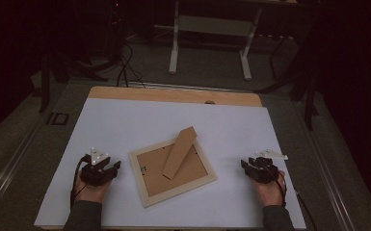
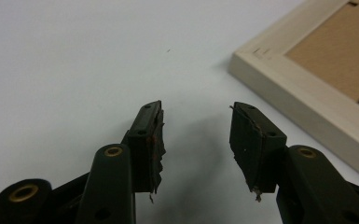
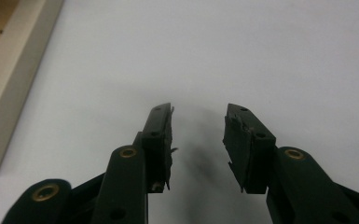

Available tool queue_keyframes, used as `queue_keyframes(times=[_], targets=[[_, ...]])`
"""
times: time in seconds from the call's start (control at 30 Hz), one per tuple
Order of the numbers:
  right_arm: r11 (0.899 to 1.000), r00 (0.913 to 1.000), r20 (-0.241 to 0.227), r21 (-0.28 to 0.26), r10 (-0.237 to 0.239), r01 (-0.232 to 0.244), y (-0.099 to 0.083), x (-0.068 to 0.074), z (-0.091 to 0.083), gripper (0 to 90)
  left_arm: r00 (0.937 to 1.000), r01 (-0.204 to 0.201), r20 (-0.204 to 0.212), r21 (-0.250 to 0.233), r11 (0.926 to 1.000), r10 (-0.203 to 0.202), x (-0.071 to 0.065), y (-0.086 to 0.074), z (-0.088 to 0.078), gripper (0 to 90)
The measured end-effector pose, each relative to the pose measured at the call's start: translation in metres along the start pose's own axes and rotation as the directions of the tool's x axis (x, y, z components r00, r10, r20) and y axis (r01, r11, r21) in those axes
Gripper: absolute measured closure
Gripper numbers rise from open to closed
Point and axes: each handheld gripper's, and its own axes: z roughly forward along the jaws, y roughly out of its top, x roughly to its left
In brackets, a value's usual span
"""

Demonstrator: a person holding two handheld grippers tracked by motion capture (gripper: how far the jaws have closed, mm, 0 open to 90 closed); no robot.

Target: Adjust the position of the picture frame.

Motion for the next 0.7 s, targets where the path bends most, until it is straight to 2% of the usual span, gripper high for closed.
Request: queue_keyframes(times=[0.23,0.3,0.33,0.37,0.43,0.5,0.53,0.6,0.7], targets=[[1.0,0.9995,-0.027,-0.012,-0.018,0.018,0.0,0.003,0.001,59.6,0.9981,-0.011,0.06,-0.025,0.9996,0.012,-0.005,0.002,-0.008,54.8],[1.0,0.9993,-0.031,-0.011,-0.021,0.021,0.001,0.004,0.002,58.2,0.9977,-0.015,0.066,-0.025,0.9996,0.016,-0.005,0.002,-0.009,54.1],[1.0,0.9991,-0.038,-0.012,-0.021,0.021,0.001,0.005,0.002,58.2,0.9977,-0.015,0.066,-0.025,0.9996,0.016,-0.005,0.002,-0.009,54.1],[1.0,0.9973,-0.072,-0.01,-0.016,0.015,0.001,0.008,0.004,57.3,0.9969,-0.002,0.079,-0.023,0.9997,0.003,-0.006,0.003,-0.011,53.7],[1.0,0.9967,-0.078,-0.011,-0.022,0.021,0.002,0.011,0.004,57.6,0.9957,0.007,0.093,-0.02,0.9998,-0.005,-0.006,0.003,-0.012,53.7],[1.0,0.9964,-0.08,-0.013,-0.026,0.025,0.002,0.012,0.004,57.7,0.9949,0.005,0.101,-0.019,0.9998,-0.003,-0.006,0.002,-0.012,56.9],[1.0,0.9959,-0.087,-0.017,-0.026,0.024,0.002,0.013,0.004,57.7,0.9919,0.001,0.127,-0.023,0.9997,0.002,-0.006,0.002,-0.012,56.9],[1.0,0.995,-0.097,-0.023,-0.023,0.021,0.002,0.016,0.003,57.6,0.9894,-0.009,0.145,-0.018,0.9998,0.011,-0.006,0.001,-0.012,64.1],[0.999,0.9934,-0.105,-0.026,-0.045,0.042,0.002,0.02,0.003,58.2,0.9884,-0.016,0.151,-0.016,0.9997,0.019,-0.008,0.001,-0.012,68.0]])
